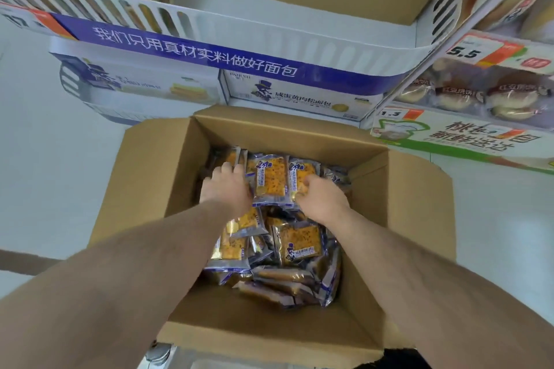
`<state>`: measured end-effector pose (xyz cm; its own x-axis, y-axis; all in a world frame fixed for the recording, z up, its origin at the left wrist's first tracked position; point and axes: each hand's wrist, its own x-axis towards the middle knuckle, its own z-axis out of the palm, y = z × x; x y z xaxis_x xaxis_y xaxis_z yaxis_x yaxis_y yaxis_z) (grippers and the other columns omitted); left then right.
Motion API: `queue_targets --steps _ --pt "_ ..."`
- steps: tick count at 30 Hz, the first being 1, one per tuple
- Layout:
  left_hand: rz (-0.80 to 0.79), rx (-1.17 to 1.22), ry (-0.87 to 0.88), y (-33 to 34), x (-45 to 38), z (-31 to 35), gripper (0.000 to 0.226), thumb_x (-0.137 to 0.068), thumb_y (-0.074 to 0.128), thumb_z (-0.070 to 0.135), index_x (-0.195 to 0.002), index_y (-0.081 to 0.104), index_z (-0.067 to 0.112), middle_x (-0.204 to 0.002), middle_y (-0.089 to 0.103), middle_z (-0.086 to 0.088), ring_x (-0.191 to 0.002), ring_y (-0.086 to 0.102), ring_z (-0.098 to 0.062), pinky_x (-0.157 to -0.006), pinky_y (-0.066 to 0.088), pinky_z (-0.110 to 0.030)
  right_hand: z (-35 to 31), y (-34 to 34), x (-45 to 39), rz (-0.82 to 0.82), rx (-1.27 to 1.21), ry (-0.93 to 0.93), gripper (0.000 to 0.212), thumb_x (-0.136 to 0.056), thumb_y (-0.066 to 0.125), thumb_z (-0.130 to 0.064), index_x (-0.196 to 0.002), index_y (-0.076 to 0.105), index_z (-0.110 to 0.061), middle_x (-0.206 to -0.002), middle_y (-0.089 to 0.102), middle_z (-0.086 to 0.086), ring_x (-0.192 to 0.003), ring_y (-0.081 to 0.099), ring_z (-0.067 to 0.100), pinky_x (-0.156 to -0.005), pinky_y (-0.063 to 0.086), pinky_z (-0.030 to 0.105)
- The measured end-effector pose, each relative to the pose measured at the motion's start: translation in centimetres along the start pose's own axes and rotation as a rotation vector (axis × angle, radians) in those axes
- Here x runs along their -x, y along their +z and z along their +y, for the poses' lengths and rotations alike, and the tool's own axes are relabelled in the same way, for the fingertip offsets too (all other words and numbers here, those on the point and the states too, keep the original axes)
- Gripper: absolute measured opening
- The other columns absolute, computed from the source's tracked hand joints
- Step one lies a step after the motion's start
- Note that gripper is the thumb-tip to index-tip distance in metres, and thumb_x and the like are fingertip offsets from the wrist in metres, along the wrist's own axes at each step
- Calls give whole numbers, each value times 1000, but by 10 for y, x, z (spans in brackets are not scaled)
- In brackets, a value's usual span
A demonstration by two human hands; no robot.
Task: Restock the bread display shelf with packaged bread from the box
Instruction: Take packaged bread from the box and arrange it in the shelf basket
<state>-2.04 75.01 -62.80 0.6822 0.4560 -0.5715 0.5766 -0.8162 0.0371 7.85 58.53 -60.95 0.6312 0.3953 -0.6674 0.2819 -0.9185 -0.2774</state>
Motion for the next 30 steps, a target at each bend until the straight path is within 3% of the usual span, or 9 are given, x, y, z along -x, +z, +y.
queue_targets --steps 3,6,10,15,20,23,26,27,30 --pt "92 58 34 21 -36 -3 62 -92 56 42 -145 35 16 -143 43 -10 -132 41 -30 -105 41 -46 -8 19 -42 78 1 81 42 -95 50 -45 -124 56 -16 -122 62 9 -107 61 29 -87 53 38" --pt "180 -17 77 32 -63 -1 58 -90 52 51 -138 45 19 -140 49 -9 -129 45 -29 -104 39 -46 -6 26 -71 201 31 231 62 -91 45 -58 -136 47 -15 -135 50 14 -122 51 34 -96 47 42" --pt "262 -212 120 35 -82 3 51 -91 34 59 -115 62 24 -118 65 -3 -114 53 -26 -93 36 -44 7 32 -98 154 -208 439 82 -84 49 -65 -146 32 -14 -142 43 16 -126 47 36 -99 41 44" --pt "89 -138 93 45 -91 13 63 -92 26 66 -118 64 23 -122 64 -6 -118 53 -29 -100 35 -46 18 48 -112 118 -580 403 63 -81 67 -43 -131 52 -8 -114 59 8 -99 58 26 -88 49 34" --pt "-99 167 4 43 -92 20 62 -84 41 73 -116 61 24 -124 63 -4 -116 55 -28 -102 39 -45 24 66 -117 10 -949 407 100 -48 80 -57 -135 54 -15 -130 63 7 -116 61 31 -103 46 51" --pt "-72 331 23 42 -83 26 54 -83 54 63 -123 57 27 -123 64 -2 -119 54 -27 -104 36 -42 13 57 -97 -33 -1020 341 100 -65 82 -60 -146 43 -15 -141 55 5 -129 52 27 -110 39 47" --pt "-53 426 85 38 -67 35 62 -84 58 53 -140 49 27 -133 60 -1 -128 50 -27 -107 29 -42 11 52 -89 -111 -1046 262 76 -67 89 -41 -129 59 -9 -107 76 7 -96 73 21 -83 57 36" --pt "-52 424 110 36 -61 36 63 -84 58 52 -142 48 27 -136 59 0 -131 48 -26 -109 28 -42 12 52 -85 -141 -1043 236 70 -65 91 -34 -123 63 -8 -98 78 7 -86 75 21 -77 59 36" --pt "2 470 118 27 -51 29 65 -80 60 59 -136 53 28 -134 59 2 -126 50 -24 -109 35 -42 12 49 -78 -156 -903 210 86 -42 98 -32 -119 66 -11 -100 77 6 -91 75 24 -87 58 43"
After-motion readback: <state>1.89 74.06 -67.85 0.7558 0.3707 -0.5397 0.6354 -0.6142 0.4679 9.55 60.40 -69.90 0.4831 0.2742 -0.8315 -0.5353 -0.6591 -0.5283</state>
